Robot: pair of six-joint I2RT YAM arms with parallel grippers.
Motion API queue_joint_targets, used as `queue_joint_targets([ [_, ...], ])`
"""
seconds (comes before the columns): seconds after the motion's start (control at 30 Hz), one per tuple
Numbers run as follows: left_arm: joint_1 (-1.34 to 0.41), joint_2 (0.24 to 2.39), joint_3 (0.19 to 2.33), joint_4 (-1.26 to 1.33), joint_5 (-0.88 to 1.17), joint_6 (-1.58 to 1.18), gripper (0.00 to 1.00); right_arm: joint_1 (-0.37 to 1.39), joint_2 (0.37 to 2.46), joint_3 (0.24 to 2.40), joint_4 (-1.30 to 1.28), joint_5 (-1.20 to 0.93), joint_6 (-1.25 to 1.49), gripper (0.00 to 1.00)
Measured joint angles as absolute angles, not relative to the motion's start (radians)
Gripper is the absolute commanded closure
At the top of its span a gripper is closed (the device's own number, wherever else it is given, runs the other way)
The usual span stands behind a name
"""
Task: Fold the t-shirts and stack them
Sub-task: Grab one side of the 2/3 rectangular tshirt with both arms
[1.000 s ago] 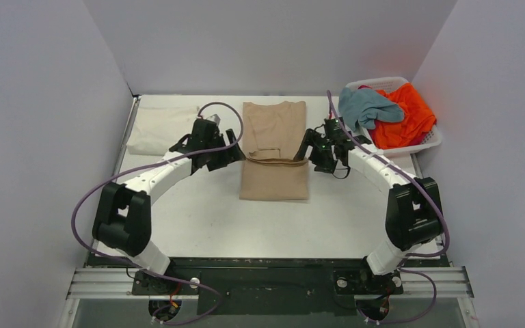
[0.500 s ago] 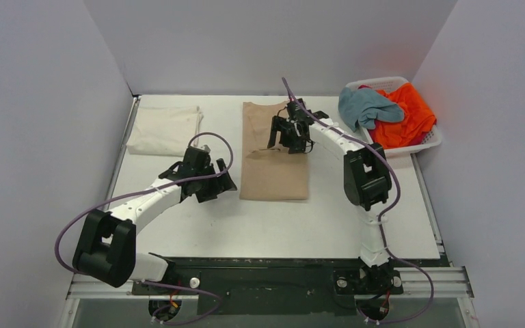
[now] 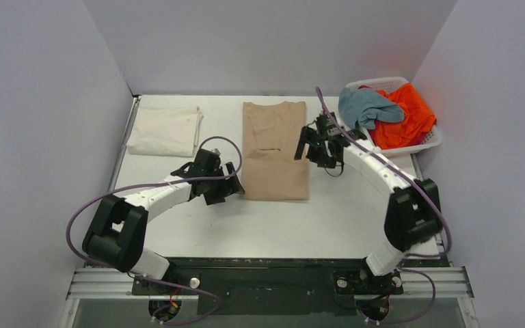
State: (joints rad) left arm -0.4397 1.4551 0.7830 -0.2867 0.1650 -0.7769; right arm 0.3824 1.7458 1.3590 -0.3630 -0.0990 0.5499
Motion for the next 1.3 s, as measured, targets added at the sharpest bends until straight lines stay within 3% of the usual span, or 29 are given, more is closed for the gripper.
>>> queue_joint_targets([
  [0.17, -0.477, 1.569, 0.831, -0.265, 0.162, -0.785, 0.19, 0.384, 1.413, 0.950, -0.297, -0.094, 0.655, 0.33],
  [0.3, -0.482, 1.631, 0.865, -0.228, 0.165, -0.801, 0.30, 0.384, 1.387, 0.733, -0.218, -0.131, 0.730, 0.41],
  [0.43, -0.483, 1.665, 0.877, -0.188, 0.170, -0.815, 0.45, 0.384, 1.420, 0.670, -0.140, -0.167, 0.770, 0.48],
  [0.57, -0.483, 1.696, 0.884, -0.156, 0.175, -0.829, 0.69, 0.387, 1.471, 0.669, -0.002, -0.197, 0.807, 0.52],
  [0.6, -0.483, 1.702, 0.884, -0.152, 0.179, -0.834, 0.83, 0.389, 1.485, 0.669, 0.027, -0.209, 0.816, 0.53],
  [0.67, -0.483, 1.712, 0.883, -0.146, 0.180, -0.838, 1.00, 0.391, 1.497, 0.662, 0.076, -0.220, 0.824, 0.54],
  [1.3, -0.488, 1.702, 0.850, -0.102, 0.163, -0.867, 1.00, 0.414, 1.357, 0.632, -0.020, -0.253, 0.765, 0.54],
])
